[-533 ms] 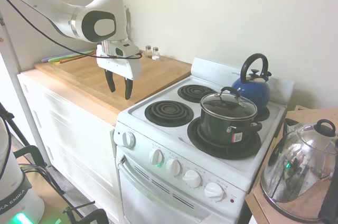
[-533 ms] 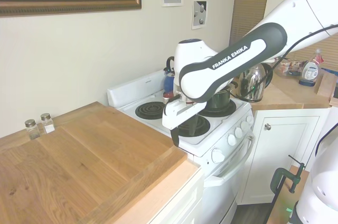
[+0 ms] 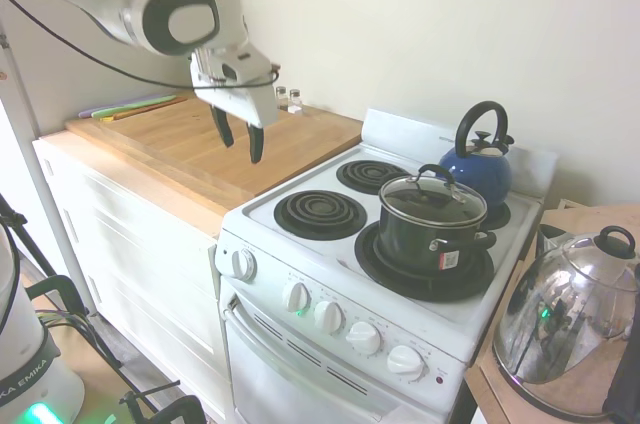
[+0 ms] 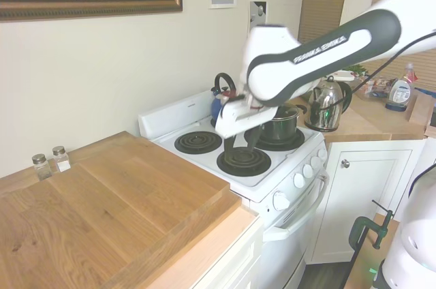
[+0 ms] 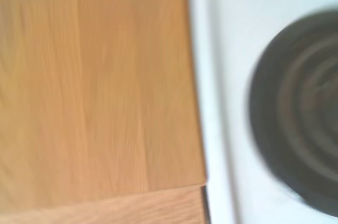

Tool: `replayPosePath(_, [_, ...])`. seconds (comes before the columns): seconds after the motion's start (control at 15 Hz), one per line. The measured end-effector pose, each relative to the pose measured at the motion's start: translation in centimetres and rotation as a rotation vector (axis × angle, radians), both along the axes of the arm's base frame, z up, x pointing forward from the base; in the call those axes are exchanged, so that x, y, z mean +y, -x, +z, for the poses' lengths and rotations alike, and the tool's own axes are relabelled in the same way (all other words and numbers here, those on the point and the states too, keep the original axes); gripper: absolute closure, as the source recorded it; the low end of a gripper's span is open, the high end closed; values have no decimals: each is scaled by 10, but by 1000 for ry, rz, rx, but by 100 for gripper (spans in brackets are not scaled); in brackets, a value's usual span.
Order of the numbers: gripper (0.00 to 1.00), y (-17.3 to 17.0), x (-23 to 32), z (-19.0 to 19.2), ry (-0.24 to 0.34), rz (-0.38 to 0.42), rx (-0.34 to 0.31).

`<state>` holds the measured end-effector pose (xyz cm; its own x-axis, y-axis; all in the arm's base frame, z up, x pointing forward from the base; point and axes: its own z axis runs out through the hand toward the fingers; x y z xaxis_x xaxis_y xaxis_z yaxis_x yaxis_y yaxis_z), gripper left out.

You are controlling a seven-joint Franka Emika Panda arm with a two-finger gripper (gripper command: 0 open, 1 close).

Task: Uncover the lid of the pot

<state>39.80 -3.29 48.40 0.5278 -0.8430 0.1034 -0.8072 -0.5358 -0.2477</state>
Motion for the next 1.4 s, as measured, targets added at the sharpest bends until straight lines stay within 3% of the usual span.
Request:
replayPosePath(0.27, [0,24,-62,98,-170,-180,-111])
replayPosePath(0.47, [0,0,-134,112,-268,-343,-117])
replayPosePath(0.67, [0,-37,-212,102,-352,-510,-78])
replayPosePath(0.8, [0,-54,-256,85,-363,-632,-27])
replayPosePath(1.07, [0,-61,-305,55,-311,-838,52])
replayPosePath(1.2, [0,-60,-313,47,-279,-905,82])
replayPosePath(1.4, [0,-67,-317,28,-266,-941,117])
